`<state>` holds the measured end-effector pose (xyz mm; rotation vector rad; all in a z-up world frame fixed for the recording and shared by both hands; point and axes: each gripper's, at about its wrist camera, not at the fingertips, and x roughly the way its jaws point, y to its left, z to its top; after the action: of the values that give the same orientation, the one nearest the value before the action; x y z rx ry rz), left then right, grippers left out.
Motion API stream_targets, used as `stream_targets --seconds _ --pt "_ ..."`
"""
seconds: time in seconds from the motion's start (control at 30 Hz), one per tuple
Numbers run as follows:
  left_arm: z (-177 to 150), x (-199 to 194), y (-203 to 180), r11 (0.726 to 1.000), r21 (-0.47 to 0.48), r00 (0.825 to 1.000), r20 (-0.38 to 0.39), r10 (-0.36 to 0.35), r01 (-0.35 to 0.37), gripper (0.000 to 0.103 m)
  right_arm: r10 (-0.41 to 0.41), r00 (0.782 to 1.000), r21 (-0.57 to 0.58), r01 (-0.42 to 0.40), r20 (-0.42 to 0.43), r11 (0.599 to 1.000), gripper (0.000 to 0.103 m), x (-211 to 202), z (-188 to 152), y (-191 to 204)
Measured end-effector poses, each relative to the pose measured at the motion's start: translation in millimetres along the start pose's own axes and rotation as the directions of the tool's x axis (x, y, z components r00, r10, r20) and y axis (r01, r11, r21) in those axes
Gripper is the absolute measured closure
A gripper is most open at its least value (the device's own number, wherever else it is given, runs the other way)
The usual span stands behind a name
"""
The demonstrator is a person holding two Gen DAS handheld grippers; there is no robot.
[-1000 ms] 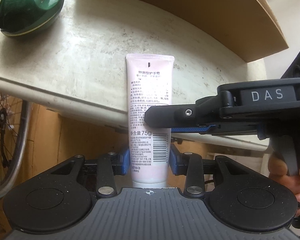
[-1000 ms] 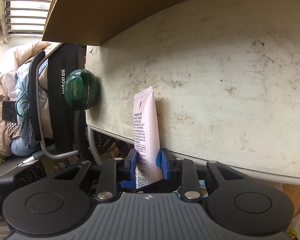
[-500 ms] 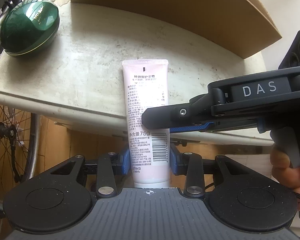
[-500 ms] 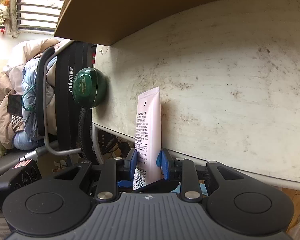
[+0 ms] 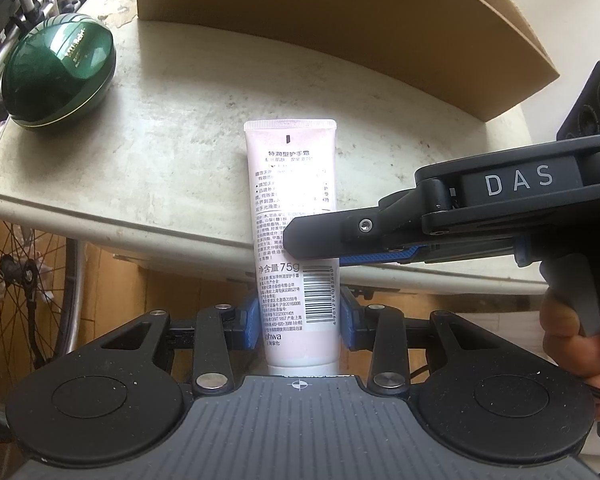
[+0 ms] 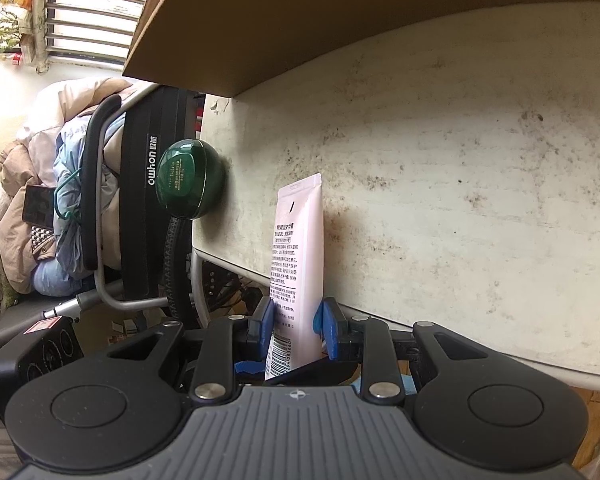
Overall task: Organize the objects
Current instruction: 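Lift the cream tube with the right gripper and carry it over the cardboard box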
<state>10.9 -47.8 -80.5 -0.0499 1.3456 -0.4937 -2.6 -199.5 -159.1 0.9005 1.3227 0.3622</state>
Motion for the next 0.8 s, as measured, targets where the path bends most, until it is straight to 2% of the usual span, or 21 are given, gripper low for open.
stream_targets --seconds 0.37,0.8 --pt "5 -12 -8 1.0 0.013 1.0 0.022 0.008 -0.009 0.066 0.01 1.0 -0.018 -0.01 0.011 1.0 0.074 -9 1 6" --pt "34 -109 -45 0.999 0.043 0.992 0.127 0.014 -0.019 0.066 0.038 0.995 -0.057 -0.033 0.096 0.998 0.074 -80 3 75"
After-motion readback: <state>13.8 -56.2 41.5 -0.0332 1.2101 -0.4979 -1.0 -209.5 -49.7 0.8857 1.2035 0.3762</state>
